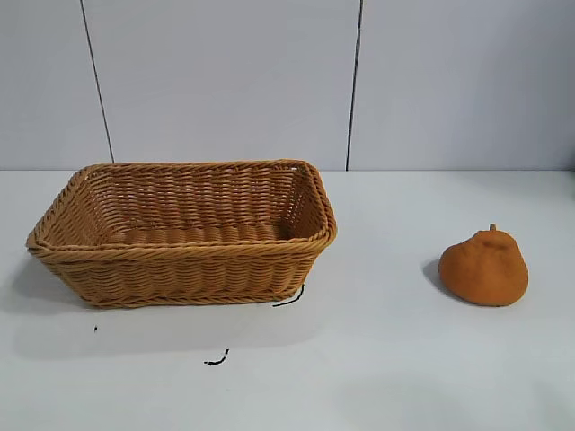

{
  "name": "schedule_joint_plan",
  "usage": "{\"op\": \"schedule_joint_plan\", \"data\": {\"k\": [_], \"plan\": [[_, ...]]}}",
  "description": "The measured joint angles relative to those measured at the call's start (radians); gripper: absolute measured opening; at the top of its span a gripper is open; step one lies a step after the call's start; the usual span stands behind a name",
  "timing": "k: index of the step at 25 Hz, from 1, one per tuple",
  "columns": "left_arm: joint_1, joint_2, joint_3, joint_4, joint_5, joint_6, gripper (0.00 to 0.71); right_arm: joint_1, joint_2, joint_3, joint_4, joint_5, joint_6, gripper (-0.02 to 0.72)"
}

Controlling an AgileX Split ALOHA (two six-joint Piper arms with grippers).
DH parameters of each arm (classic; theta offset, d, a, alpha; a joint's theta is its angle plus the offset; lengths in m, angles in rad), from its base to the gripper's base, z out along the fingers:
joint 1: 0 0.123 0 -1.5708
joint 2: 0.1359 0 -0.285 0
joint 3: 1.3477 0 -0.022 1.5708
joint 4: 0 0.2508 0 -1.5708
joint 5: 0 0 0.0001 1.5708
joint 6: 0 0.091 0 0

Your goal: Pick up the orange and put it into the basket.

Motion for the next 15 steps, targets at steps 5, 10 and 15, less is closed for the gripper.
{"op": "schedule_joint_plan", "data": {"k": [5,10,15], "plan": [[0.000,0.000,0.000,0.000,0.000,0.000,0.639,0.000,0.000,0.000,0.000,0.000,0.000,0.695],[0.000,0.000,0.000,0.000,-0.001,0.000,0.639,0.000,0.000,0.000,-0.003,0.000,-0.019,0.695],[0.000,0.000,0.000,0.000,-0.001,0.000,0.639,0.000,0.138,-0.064,-0.011,0.008,-0.032,0.695]]}}
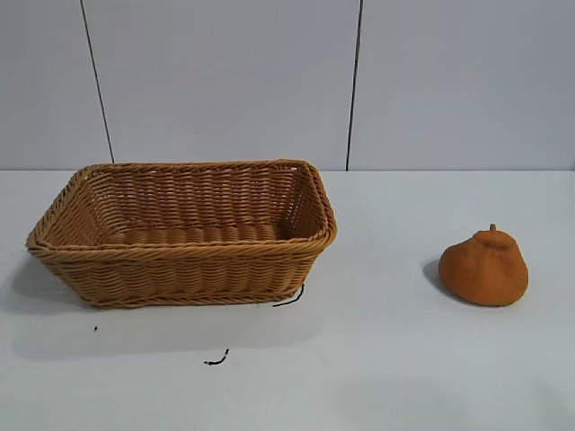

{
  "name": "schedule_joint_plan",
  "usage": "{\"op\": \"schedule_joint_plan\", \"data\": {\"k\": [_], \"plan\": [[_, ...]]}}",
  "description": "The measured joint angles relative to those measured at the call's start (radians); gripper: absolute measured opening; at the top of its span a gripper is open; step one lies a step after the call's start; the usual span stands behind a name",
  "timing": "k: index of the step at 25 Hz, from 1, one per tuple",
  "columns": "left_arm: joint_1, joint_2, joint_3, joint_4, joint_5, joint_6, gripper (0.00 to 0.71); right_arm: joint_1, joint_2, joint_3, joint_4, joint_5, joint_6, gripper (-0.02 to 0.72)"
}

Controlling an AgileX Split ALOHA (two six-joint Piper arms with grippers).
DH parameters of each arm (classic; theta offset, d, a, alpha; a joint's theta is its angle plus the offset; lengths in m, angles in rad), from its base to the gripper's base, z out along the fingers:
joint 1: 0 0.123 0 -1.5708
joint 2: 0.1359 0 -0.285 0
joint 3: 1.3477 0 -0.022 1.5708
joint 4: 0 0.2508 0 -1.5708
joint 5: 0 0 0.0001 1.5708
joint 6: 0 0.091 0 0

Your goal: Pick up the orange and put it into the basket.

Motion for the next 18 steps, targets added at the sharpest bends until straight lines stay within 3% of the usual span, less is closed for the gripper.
{"op": "schedule_joint_plan", "data": {"k": [18], "plan": [[0.000,0.000,0.000,0.001,-0.001,0.000,0.639,0.000,1.204,-0.568,0.032,-0.008,0.000,0.695]]}}
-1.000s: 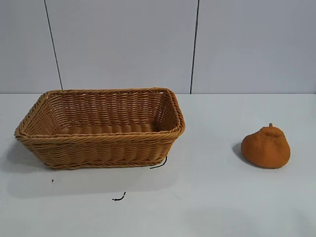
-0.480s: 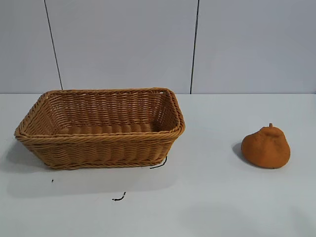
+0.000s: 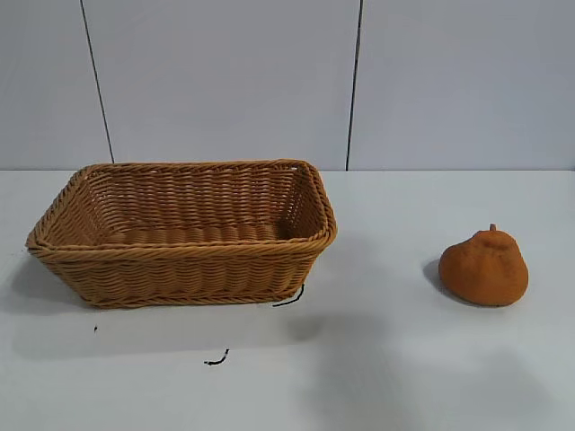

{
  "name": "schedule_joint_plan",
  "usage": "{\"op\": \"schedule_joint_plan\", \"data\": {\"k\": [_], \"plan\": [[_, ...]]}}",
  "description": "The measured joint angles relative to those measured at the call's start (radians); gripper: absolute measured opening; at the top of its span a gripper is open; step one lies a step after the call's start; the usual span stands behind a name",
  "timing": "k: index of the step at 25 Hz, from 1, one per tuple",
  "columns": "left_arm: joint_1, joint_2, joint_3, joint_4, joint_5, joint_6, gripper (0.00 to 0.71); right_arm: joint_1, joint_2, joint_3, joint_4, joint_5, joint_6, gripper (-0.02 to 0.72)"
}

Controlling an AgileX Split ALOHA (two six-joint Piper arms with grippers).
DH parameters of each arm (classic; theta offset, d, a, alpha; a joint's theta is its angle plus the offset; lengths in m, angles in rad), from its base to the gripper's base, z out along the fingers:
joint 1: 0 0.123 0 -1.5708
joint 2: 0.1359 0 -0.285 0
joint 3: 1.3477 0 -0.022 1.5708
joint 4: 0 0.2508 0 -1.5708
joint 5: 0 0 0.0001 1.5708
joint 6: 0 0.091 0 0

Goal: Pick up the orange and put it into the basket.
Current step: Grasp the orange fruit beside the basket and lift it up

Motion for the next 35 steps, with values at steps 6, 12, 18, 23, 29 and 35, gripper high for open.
{"op": "schedule_joint_plan", "data": {"k": [6,12,18,23,29,35], "plan": [[0.000,0.000,0.000,0.000,0.001,0.000,0.639,0.000,0.297,-0.181,0.029,-0.009,0.000,0.695],[0.000,0.000,0.000,0.000,0.001,0.000,0.639,0.028,0.478,-0.286,0.059,-0.025,0.000,0.695],[0.000,0.000,0.000,0.000,0.001,0.000,0.639,0.092,0.589,-0.293,0.059,-0.057,0.020,0.695],[0.000,0.000,0.000,0.000,0.001,0.000,0.639,0.093,0.676,-0.293,0.056,-0.090,0.040,0.695],[0.000,0.000,0.000,0.000,0.001,0.000,0.639,0.093,0.762,-0.294,0.060,-0.151,0.041,0.695],[0.000,0.000,0.000,0.000,0.001,0.000,0.639,0.093,0.818,-0.294,0.059,-0.152,0.041,0.694]]}}
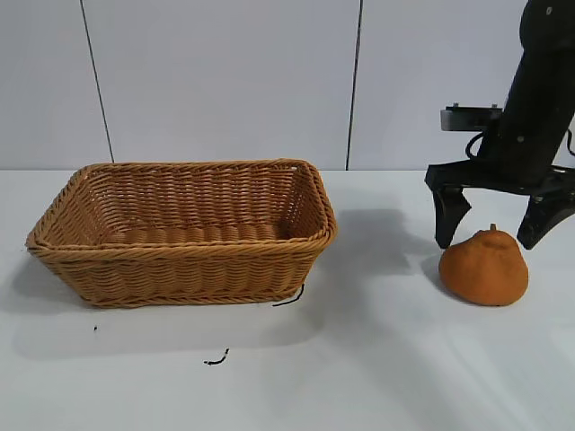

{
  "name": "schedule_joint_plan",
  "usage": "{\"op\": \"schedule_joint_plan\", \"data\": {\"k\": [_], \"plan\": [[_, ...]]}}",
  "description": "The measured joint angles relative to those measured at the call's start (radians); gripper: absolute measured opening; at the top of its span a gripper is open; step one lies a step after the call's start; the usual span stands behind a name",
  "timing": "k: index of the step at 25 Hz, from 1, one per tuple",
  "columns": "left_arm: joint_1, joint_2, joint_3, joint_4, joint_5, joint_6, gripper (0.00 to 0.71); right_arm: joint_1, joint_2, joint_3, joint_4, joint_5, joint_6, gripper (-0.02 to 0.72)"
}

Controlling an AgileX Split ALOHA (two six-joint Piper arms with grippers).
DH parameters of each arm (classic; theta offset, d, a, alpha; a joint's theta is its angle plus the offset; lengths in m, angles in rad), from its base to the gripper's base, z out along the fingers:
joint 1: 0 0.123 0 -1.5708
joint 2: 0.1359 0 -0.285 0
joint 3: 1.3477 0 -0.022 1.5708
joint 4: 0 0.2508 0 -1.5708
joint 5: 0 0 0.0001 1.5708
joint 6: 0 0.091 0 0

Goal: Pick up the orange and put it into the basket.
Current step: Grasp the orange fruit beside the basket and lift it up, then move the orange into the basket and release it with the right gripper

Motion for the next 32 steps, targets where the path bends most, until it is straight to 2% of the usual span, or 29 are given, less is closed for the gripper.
{"op": "schedule_joint_plan", "data": {"k": [1,3,6,8,9,16,20,21,25,32], "plan": [[0.000,0.000,0.000,0.000,0.000,0.000,0.639,0.000,0.000,0.000,0.000,0.002,0.000,0.674],[0.000,0.000,0.000,0.000,0.000,0.000,0.639,0.000,0.000,-0.002,-0.004,0.017,0.000,0.577],[0.000,0.000,0.000,0.000,0.000,0.000,0.639,0.000,-0.009,-0.003,-0.016,0.039,0.000,0.297],[0.000,0.000,0.000,0.000,0.000,0.000,0.639,0.000,-0.035,-0.003,-0.020,0.049,0.000,0.155],[0.000,0.000,0.000,0.000,0.000,0.000,0.639,0.000,-0.055,-0.003,-0.020,0.049,0.000,0.113],[0.000,0.000,0.000,0.000,0.000,0.000,0.639,0.000,-0.230,-0.033,-0.019,0.051,0.000,0.106],[0.000,0.000,0.000,0.000,0.000,0.000,0.639,0.000,-0.259,-0.113,-0.017,0.104,0.000,0.106],[0.000,0.000,0.000,0.000,0.000,0.000,0.639,0.000,-0.262,-0.174,-0.008,0.135,0.000,0.106],[0.000,0.000,0.000,0.000,0.000,0.000,0.639,0.001,-0.262,-0.258,0.041,0.154,0.000,0.106],[0.000,0.000,0.000,-0.001,0.000,0.000,0.639,0.103,-0.261,-0.314,0.053,0.136,0.001,0.106]]}}
